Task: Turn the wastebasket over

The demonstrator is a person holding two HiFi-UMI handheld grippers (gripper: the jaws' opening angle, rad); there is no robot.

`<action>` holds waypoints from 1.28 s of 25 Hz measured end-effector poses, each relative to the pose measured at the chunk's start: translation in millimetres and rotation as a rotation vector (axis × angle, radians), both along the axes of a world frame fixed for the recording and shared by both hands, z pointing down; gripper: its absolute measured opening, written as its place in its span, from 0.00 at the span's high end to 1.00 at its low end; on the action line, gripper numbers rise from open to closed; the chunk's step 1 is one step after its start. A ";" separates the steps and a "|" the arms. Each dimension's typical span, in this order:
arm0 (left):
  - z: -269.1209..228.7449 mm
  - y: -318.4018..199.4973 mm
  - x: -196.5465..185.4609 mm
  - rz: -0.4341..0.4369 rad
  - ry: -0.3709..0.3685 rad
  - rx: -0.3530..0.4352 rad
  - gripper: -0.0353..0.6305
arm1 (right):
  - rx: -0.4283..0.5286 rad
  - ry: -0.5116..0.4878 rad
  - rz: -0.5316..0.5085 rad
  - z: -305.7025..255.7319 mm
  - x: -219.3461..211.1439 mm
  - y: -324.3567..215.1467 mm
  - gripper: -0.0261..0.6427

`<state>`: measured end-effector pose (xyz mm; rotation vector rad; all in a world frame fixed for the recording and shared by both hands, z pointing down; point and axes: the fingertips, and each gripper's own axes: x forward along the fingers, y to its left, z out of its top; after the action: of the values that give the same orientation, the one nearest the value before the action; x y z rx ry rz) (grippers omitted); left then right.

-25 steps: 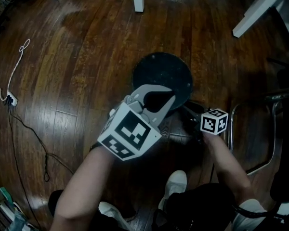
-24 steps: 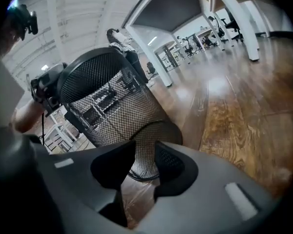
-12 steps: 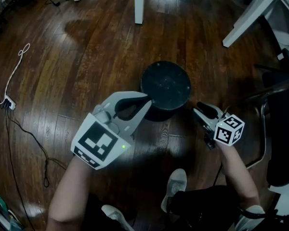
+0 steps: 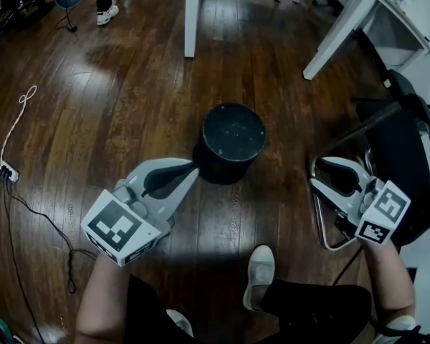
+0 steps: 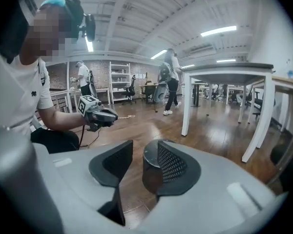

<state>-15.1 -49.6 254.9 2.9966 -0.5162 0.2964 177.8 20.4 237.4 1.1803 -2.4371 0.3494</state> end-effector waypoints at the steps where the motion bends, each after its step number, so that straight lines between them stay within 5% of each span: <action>1: -3.0 4.6 0.4 0.012 0.014 0.000 0.94 | 0.009 0.015 -0.004 -10.9 -6.2 7.7 0.72; 5: 6.9 29.2 -0.5 0.057 0.069 -0.039 0.94 | 0.052 0.027 0.000 -27.1 -26.9 44.6 0.72; 19: 26.2 80.2 8.8 0.224 -0.001 -0.006 0.92 | 0.052 0.009 -0.091 -9.1 -38.8 92.6 0.71; 32: 12.1 84.2 8.6 0.201 0.012 0.006 0.92 | 0.108 0.042 -0.231 -28.5 -61.2 99.6 0.72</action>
<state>-6.5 34.6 267.1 3.0573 -0.2150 0.2905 116.6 119.9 209.0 0.9229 -2.5485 0.1246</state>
